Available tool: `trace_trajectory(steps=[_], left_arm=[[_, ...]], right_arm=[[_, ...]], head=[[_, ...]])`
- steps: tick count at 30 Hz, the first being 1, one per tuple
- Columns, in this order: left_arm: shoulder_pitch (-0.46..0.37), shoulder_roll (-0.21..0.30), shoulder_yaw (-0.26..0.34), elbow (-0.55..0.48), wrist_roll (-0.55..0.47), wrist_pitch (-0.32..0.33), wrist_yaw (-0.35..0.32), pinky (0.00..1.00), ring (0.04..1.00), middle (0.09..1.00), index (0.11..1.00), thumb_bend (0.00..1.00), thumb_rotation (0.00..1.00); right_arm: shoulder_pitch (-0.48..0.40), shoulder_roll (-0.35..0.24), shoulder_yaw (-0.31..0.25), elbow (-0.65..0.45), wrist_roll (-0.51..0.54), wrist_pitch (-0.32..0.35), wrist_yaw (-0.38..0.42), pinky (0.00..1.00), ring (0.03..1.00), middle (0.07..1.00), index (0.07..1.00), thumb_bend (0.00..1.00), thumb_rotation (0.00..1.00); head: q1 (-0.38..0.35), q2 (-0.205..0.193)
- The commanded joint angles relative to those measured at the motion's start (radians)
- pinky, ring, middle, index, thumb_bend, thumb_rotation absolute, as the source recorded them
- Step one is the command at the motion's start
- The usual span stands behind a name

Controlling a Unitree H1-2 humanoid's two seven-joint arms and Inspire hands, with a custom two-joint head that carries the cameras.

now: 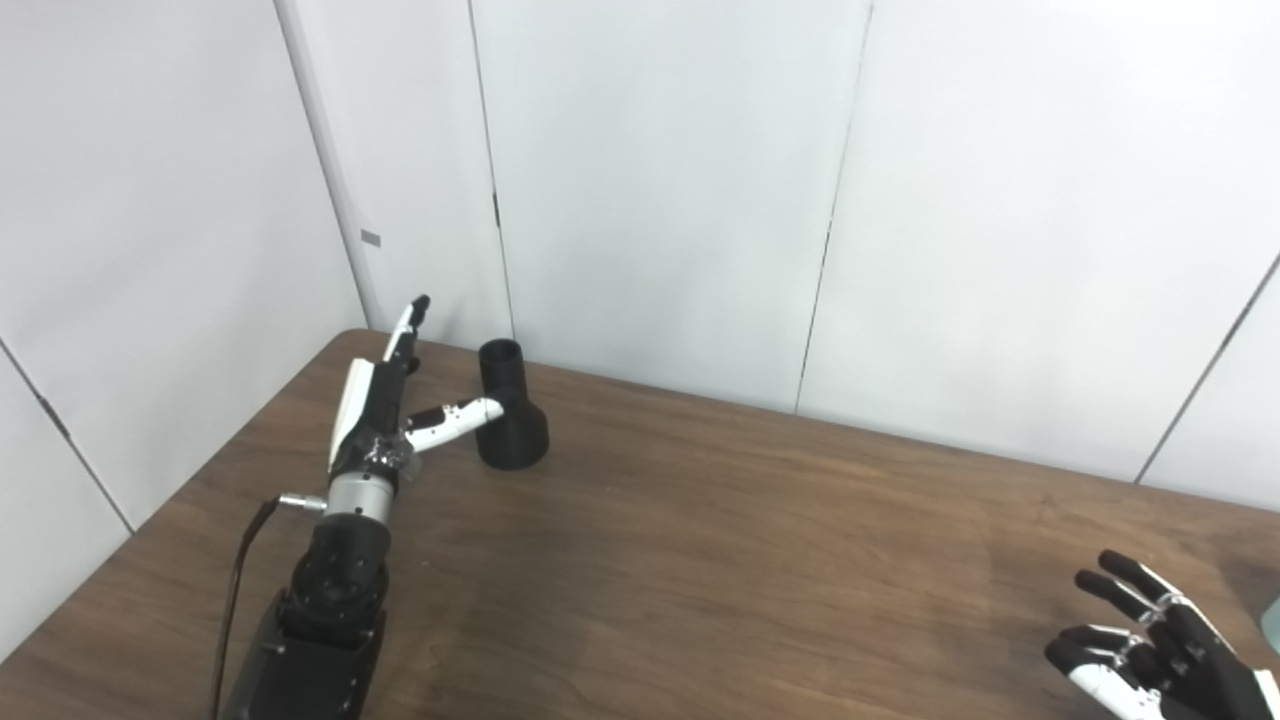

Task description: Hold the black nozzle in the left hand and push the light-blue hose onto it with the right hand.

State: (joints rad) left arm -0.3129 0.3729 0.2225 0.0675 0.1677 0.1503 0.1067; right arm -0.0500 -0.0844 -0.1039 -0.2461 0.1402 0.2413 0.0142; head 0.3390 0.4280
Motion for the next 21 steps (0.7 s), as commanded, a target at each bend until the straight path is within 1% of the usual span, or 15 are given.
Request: trace_trajectory(steps=[1, 2, 4, 6, 10, 12, 14, 17, 19, 21], left_arm=[[-0.066, 0.014, -0.001, -0.006, -0.014, 0.001, -0.007, 0.95, 1.0, 1.0, 1.0, 0.96, 0.3], [-0.071, 0.016, -0.007, 0.001, -0.012, 0.008, -0.011, 0.94, 1.0, 1.0, 1.0, 0.96, 0.28], [-0.078, 0.02, -0.019, 0.013, -0.002, 0.014, -0.015, 0.93, 1.0, 1.0, 1.0, 0.95, 0.29], [-0.085, 0.028, -0.034, 0.031, 0.01, 0.024, -0.019, 0.95, 1.0, 1.0, 1.0, 0.95, 0.31], [-0.095, 0.036, -0.051, 0.06, 0.022, 0.03, -0.021, 1.0, 1.0, 1.0, 1.0, 0.97, 0.31], [-0.101, 0.038, -0.056, 0.08, 0.034, 0.033, -0.015, 0.99, 1.0, 1.0, 1.0, 0.98, 0.33], [-0.107, 0.039, -0.059, 0.1, 0.042, 0.036, -0.01, 0.98, 1.0, 1.0, 1.0, 0.98, 0.34], [-0.119, 0.036, -0.054, 0.135, 0.036, 0.029, -0.008, 0.96, 1.0, 1.0, 1.0, 0.98, 0.33], [-0.126, 0.036, -0.054, 0.154, 0.038, 0.023, -0.007, 0.95, 0.989, 1.0, 1.0, 0.97, 0.32], [-0.133, 0.036, -0.056, 0.166, 0.038, 0.023, -0.009, 0.92, 0.966, 0.999, 1.0, 0.95, 0.32]], right_arm=[[-0.018, 0.001, -0.002, -0.049, 0.006, -0.003, -0.001, 0.4, 0.515, 0.732, 0.763, 0.65, 0.0], [-0.018, 0.002, -0.002, -0.051, 0.007, -0.003, 0.001, 0.4, 0.526, 0.737, 0.77, 0.65, 0.0], [-0.018, 0.002, -0.001, -0.054, 0.007, -0.002, 0.002, 0.4, 0.539, 0.745, 0.784, 0.64, 0.0], [-0.02, 0.003, -0.003, -0.055, 0.013, 0.0, 0.003, 0.4, 0.542, 0.749, 0.795, 0.63, 0.0], [-0.02, 0.005, -0.002, -0.063, 0.019, 0.008, 0.005, 0.4, 0.527, 0.749, 0.794, 0.61, 0.0], [-0.02, 0.008, -0.002, -0.067, 0.021, 0.014, 0.003, 0.4, 0.526, 0.753, 0.795, 0.59, 0.0], [-0.02, 0.01, 0.0, -0.068, 0.015, 0.014, 0.001, 0.42, 0.545, 0.76, 0.803, 0.58, 0.0], [-0.019, 0.014, 0.003, -0.07, 0.013, 0.011, 0.001, 0.45, 0.551, 0.765, 0.808, 0.55, 0.0], [-0.018, 0.016, 0.004, -0.075, 0.01, 0.014, -0.001, 0.45, 0.556, 0.765, 0.809, 0.54, 0.0], [-0.017, 0.017, 0.008, -0.084, 0.001, 0.023, -0.005, 0.46, 0.569, 0.767, 0.811, 0.53, 0.0]], head=[[0.001, 0.0], [0.001, 0.0], [0.001, 0.002], [0.001, 0.002], [0.001, 0.001], [0.0, 0.0], [-0.001, -0.001], [-0.004, -0.004], [-0.006, -0.004], [-0.009, -0.003]])
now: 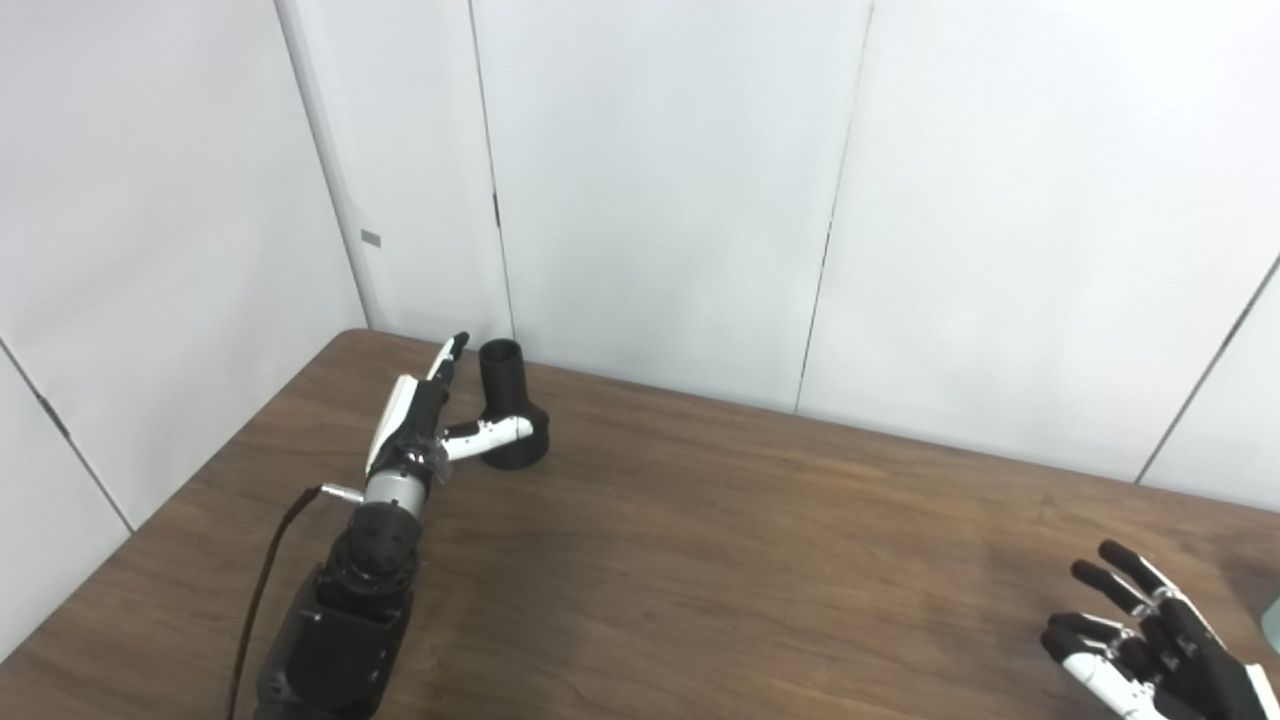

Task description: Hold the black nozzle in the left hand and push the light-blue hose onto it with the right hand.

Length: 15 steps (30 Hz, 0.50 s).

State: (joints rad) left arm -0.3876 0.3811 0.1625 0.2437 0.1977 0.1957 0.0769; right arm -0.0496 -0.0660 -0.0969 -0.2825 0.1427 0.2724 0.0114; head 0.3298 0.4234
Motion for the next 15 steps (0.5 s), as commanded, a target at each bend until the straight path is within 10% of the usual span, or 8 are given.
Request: trace_trajectory(steps=[1, 15], left_arm=[[-0.062, 0.028, 0.005, -0.004, 0.004, -0.023, 0.019, 0.93, 0.975, 1.0, 1.0, 0.95, 0.32], [-0.099, 0.024, 0.014, 0.096, -0.037, -0.065, 0.01, 0.94, 0.983, 0.993, 0.999, 0.93, 0.28]], right_arm=[[-0.017, -0.001, 0.002, -0.052, -0.006, -0.005, -0.003, 0.46, 0.573, 0.768, 0.812, 0.53, 0.0], [0.004, -0.004, 0.015, -0.092, 0.006, -0.024, 0.018, 0.36, 0.561, 0.817, 0.839, 0.39, 0.0]], head=[[-0.003, 0.002], [-0.022, 0.02]])
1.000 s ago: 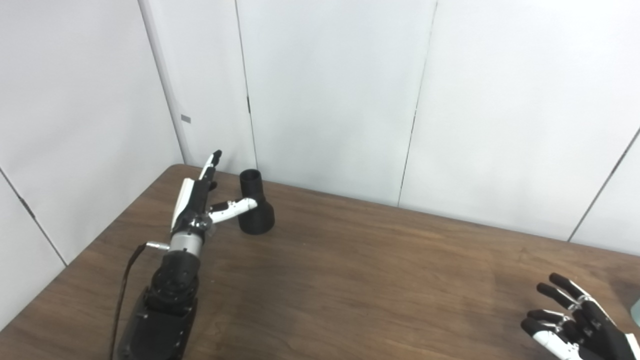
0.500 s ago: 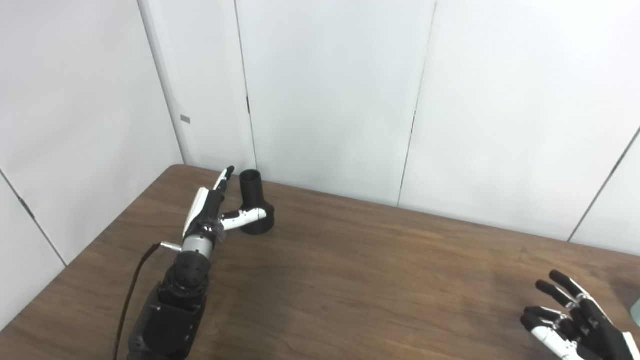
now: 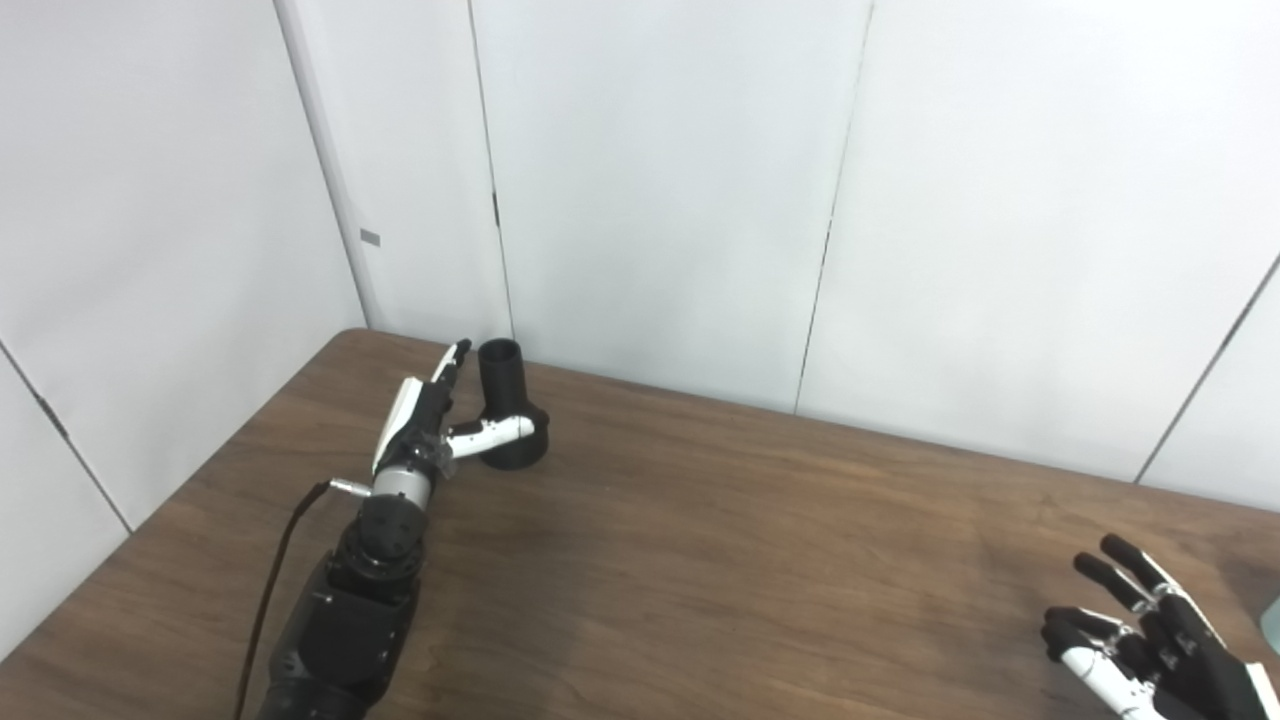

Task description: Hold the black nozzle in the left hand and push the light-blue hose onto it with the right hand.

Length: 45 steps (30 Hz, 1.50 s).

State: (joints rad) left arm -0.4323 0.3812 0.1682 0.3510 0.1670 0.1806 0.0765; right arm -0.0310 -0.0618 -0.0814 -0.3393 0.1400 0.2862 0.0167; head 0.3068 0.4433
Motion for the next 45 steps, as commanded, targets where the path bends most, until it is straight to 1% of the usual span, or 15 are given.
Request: trace_trajectory(steps=[1, 5, 8, 11, 13, 15, 21, 22, 25, 29, 32, 35, 37, 41, 45], left_arm=[[-0.055, 0.023, 0.008, -0.008, -0.013, -0.055, 0.009, 0.93, 0.98, 0.987, 0.995, 0.92, 0.27], [-0.063, 0.023, 0.0, 0.003, -0.023, -0.065, 0.002, 0.91, 0.961, 0.962, 0.965, 0.9, 0.25], [-0.07, 0.029, -0.017, 0.015, -0.015, -0.054, -0.004, 0.83, 0.911, 0.931, 0.91, 0.92, 0.29], [-0.078, 0.03, -0.028, 0.034, -0.011, -0.058, -0.002, 0.74, 0.851, 0.886, 0.849, 0.9, 0.27], [-0.082, 0.031, -0.037, 0.047, -0.007, -0.062, -0.002, 0.66, 0.76, 0.793, 0.769, 0.85, 0.19], [-0.084, 0.038, -0.058, 0.056, 0.016, -0.06, -0.009, 0.61, 0.7, 0.734, 0.725, 0.81, 0.16], [-0.092, 0.03, -0.104, 0.088, 0.054, -0.061, 0.008, 0.55, 0.628, 0.635, 0.624, 0.77, 0.09], [-0.095, 0.025, -0.107, 0.097, 0.058, -0.063, 0.015, 0.53, 0.604, 0.613, 0.548, 0.62, 0.07], [-0.101, 0.012, -0.129, 0.128, 0.099, -0.075, 0.067, 0.46, 0.531, 0.533, 0.493, 0.53, 0.02], [-0.111, -0.007, -0.151, 0.189, 0.138, -0.115, 0.147, 0.42, 0.482, 0.492, 0.487, 0.52, 0.0], [-0.114, -0.013, -0.164, 0.227, 0.146, -0.146, 0.165, 0.42, 0.473, 0.481, 0.492, 0.52, 0.0], [-0.109, -0.012, -0.181, 0.256, 0.152, -0.19, 0.172, 0.43, 0.481, 0.485, 0.489, 0.52, 0.0], [-0.106, -0.009, -0.194, 0.279, 0.163, -0.233, 0.188, 0.41, 0.463, 0.476, 0.494, 0.52, 0.0], [-0.078, -0.008, -0.233, 0.319, 0.183, -0.374, 0.203, 0.42, 0.447, 0.477, 0.498, 0.51, 0.0], [-0.035, -0.008, -0.31, 0.276, 0.263, -0.439, 0.209, 0.4, 0.415, 0.475, 0.51, 0.5, 0.0]], right_arm=[[-0.013, -0.009, 0.0, -0.036, 0.007, -0.037, 0.013, 0.36, 0.56, 0.813, 0.837, 0.39, 0.0], [-0.005, -0.015, 0.011, -0.043, -0.017, -0.039, 0.013, 0.38, 0.564, 0.805, 0.845, 0.4, 0.0], [-0.001, -0.02, 0.014, -0.042, -0.023, -0.048, 0.015, 0.39, 0.564, 0.808, 0.846, 0.41, 0.0], [0.0, -0.018, 0.008, -0.042, -0.011, -0.047, 0.017, 0.4, 0.582, 0.823, 0.849, 0.4, 0.0], [0.002, -0.016, 0.007, -0.045, -0.01, -0.041, 0.013, 0.41, 0.575, 0.816, 0.848, 0.4, 0.0], [0.004, -0.015, 0.009, -0.053, -0.015, -0.033, 0.011, 0.41, 0.576, 0.814, 0.849, 0.4, 0.0], [0.01, -0.014, 0.005, -0.066, -0.009, -0.022, 0.01, 0.42, 0.572, 0.816, 0.852, 0.39, 0.0], [0.01, -0.015, 0.004, -0.067, -0.008, -0.02, 0.01, 0.43, 0.569, 0.812, 0.85, 0.39, 0.0], [0.012, -0.011, 0.003, -0.084, -0.006, -0.001, 0.005, 0.42, 0.57, 0.815, 0.847, 0.39, 0.0], [0.014, -0.01, -0.001, -0.087, 0.01, 0.002, 0.01, 0.42, 0.587, 0.825, 0.851, 0.38, 0.0], [0.014, -0.004, -0.003, -0.099, 0.009, 0.022, 0.001, 0.45, 0.608, 0.832, 0.861, 0.38, 0.0], [0.011, 0.01, -0.013, -0.103, 0.032, 0.038, -0.006, 0.43, 0.618, 0.841, 0.862, 0.39, 0.0], [0.008, 0.009, -0.014, -0.101, 0.029, 0.042, -0.007, 0.44, 0.614, 0.841, 0.86, 0.4, 0.0], [0.0, 0.013, -0.012, -0.11, 0.018, 0.068, -0.023, 0.47, 0.619, 0.831, 0.855, 0.41, 0.0], [-0.005, 0.007, -0.009, -0.075, 0.017, 0.031, -0.017, 0.46, 0.607, 0.816, 0.843, 0.45, 0.0]], head=[[0.001, 0.0], [-0.002, 0.007], [-0.004, 0.012], [-0.005, 0.015], [-0.006, 0.017], [-0.008, 0.02], [-0.007, 0.029], [-0.007, 0.029], [-0.004, 0.035], [-0.01, 0.043], [-0.017, 0.049], [-0.026, 0.054], [-0.032, 0.057], [-0.058, 0.074], [-0.104, 0.097]])
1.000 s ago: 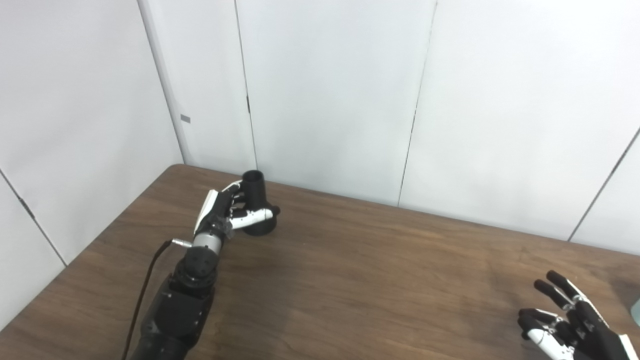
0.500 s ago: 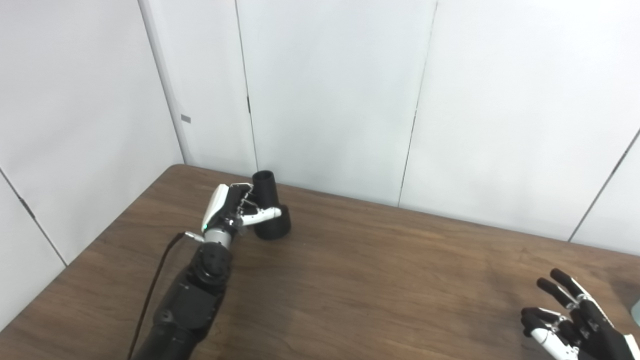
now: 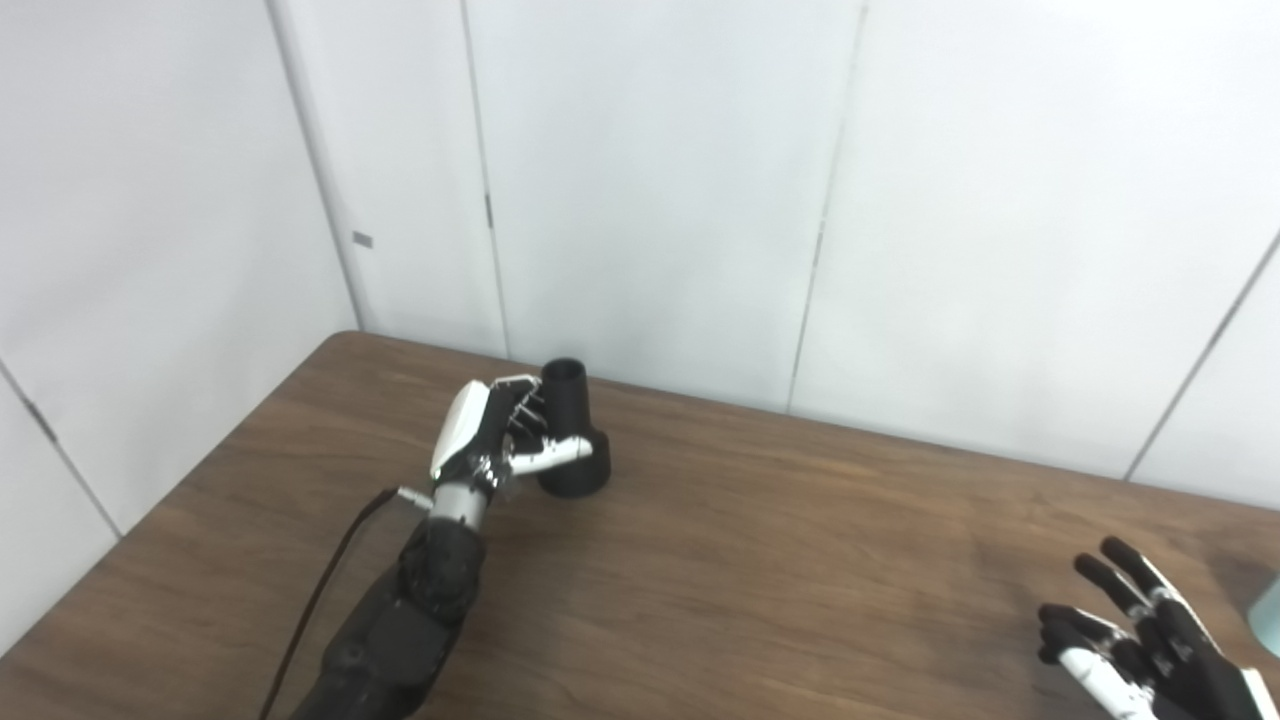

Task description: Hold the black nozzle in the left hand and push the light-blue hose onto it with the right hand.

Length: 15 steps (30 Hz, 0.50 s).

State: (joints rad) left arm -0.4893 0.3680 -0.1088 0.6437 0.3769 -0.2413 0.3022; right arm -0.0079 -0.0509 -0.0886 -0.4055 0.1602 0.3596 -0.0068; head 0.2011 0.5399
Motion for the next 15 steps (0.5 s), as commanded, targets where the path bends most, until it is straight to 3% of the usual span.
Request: trace_trajectory(steps=[1, 6, 9, 15], left_arm=[[0.031, 0.005, -0.049, -0.028, 0.065, -0.032, -0.017, 0.39, 0.408, 0.477, 0.511, 0.5, 0.0], [0.073, 0.001, -0.131, -0.089, 0.123, -0.149, -0.036, 0.39, 0.414, 0.474, 0.502, 0.5, 0.0], [0.1, -0.022, -0.17, -0.138, 0.13, -0.182, -0.08, 0.4, 0.427, 0.479, 0.489, 0.5, 0.0], [0.126, -0.084, -0.237, -0.187, 0.099, -0.222, -0.167, 0.41, 0.433, 0.487, 0.493, 0.5, 0.0]], right_arm=[[-0.029, -0.006, 0.0, 0.0, -0.008, -0.054, 0.008, 0.45, 0.597, 0.806, 0.835, 0.47, 0.0], [-0.036, -0.018, 0.008, 0.078, -0.025, -0.143, 0.023, 0.43, 0.562, 0.763, 0.811, 0.54, 0.0], [-0.042, -0.024, 0.008, 0.131, -0.027, -0.206, 0.036, 0.41, 0.54, 0.732, 0.791, 0.62, 0.0], [-0.059, -0.022, 0.007, 0.189, -0.05, -0.283, 0.026, 0.39, 0.526, 0.701, 0.751, 0.72, 0.11]], head=[[-0.004, 0.002], [-0.109, 0.039], [-0.156, 0.054], [-0.237, 0.076]])
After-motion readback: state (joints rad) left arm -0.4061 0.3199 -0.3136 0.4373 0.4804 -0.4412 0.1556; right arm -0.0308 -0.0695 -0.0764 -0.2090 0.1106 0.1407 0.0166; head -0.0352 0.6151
